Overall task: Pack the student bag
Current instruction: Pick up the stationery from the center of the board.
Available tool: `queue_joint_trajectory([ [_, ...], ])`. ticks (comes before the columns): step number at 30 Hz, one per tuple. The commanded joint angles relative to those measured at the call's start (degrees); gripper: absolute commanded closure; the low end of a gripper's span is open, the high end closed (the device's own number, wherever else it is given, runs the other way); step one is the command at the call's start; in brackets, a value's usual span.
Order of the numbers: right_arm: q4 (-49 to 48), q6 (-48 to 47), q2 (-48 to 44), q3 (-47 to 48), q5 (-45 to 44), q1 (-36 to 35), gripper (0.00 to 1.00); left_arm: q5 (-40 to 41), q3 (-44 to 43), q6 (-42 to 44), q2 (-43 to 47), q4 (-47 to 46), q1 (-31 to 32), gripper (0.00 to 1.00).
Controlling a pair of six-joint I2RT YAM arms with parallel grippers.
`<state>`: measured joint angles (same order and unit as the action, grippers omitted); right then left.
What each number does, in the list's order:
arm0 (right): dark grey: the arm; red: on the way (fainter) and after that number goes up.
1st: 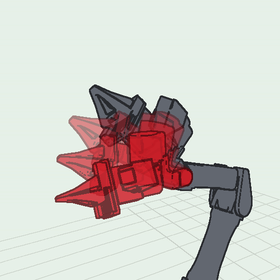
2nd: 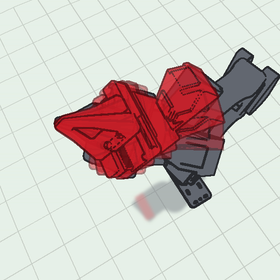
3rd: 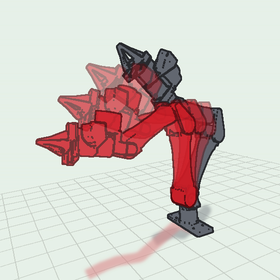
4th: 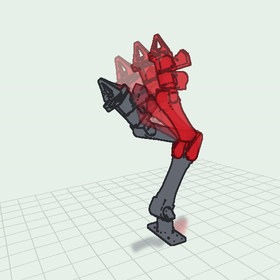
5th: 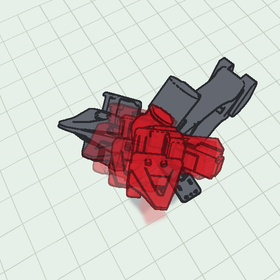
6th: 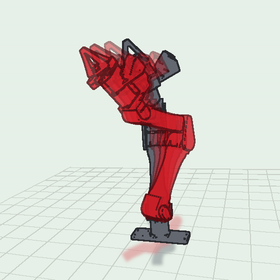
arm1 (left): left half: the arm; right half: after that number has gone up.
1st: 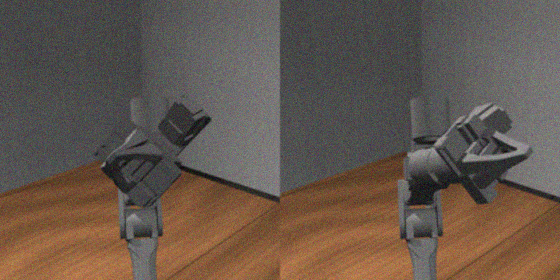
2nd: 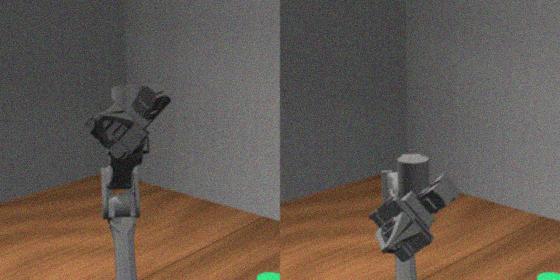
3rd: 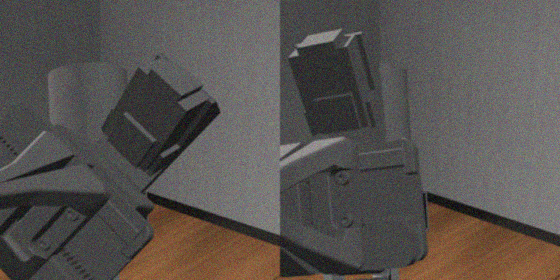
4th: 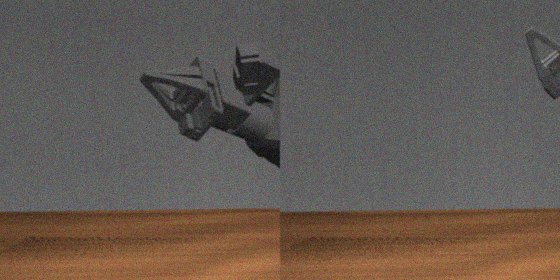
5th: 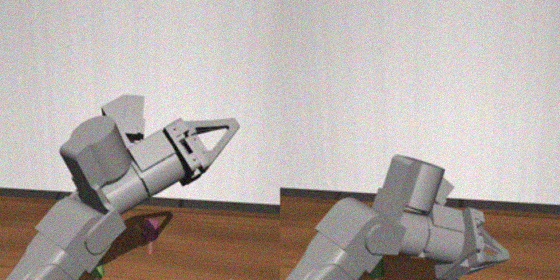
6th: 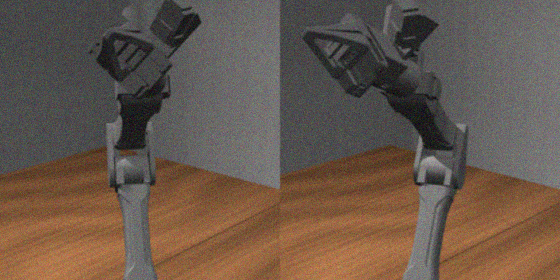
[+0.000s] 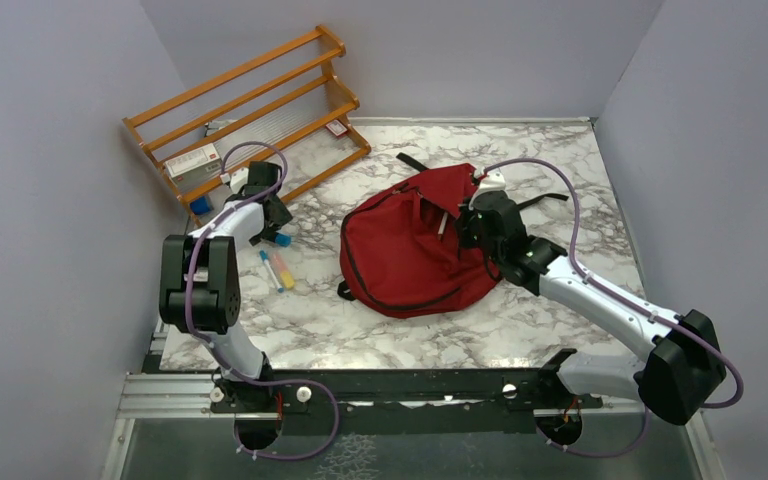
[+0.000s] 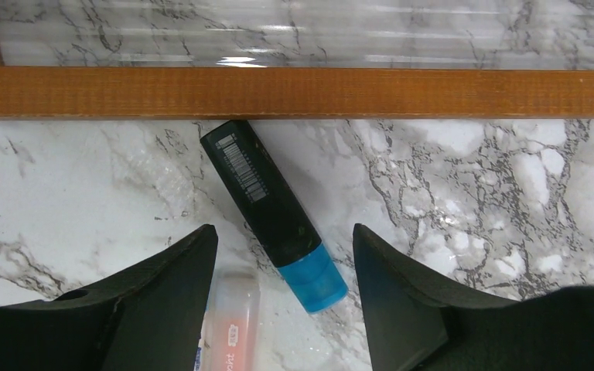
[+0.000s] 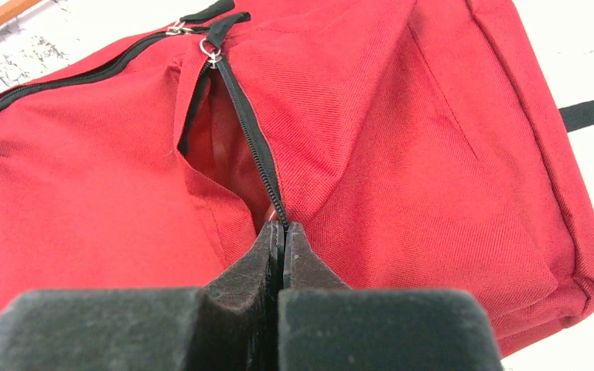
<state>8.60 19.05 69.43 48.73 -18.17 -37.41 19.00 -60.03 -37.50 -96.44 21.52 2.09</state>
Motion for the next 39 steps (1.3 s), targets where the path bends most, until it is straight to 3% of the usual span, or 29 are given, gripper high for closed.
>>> queue_joint_trajectory([
  [1, -0.82, 1.24, -1.28, -1.53, -0.63, -0.23, 0.99, 1.04, -1.99, -0.61, -2.77, -0.07, -0.59, 0.36],
  [11, -0.61, 0.28, -1.29, -1.24, -1.25, -0.21, 0.99, 0.33, -2.51, -0.5, -5.93, -0.25, -0.51, 0.42],
  [26, -0.11, 0.2, -1.43, -1.07, -1.91, -0.22, 0.99, -4.88, -0.3, 0.85, -4.97, -3.76, 4.58, 0.8],
  [30, 0.3, 0.12, -1.83, -1.02, -2.04, -0.28, 0.99, -8.13, 0.73, 1.04, -2.33, -5.29, 5.63, 0.88],
  [37, 0.23, 0.2, -1.52, -0.82, -2.09, -0.21, 0.99, -12.26, 1.05, 3.75, 5.99, -7.46, 7.39, 0.92],
  [39, 0.18, 0.2, -1.21, -0.51, -2.0, -0.21, 0.99, -14.51, 0.99, 4.43, 8.52, -8.18, 8.08, 0.97],
])
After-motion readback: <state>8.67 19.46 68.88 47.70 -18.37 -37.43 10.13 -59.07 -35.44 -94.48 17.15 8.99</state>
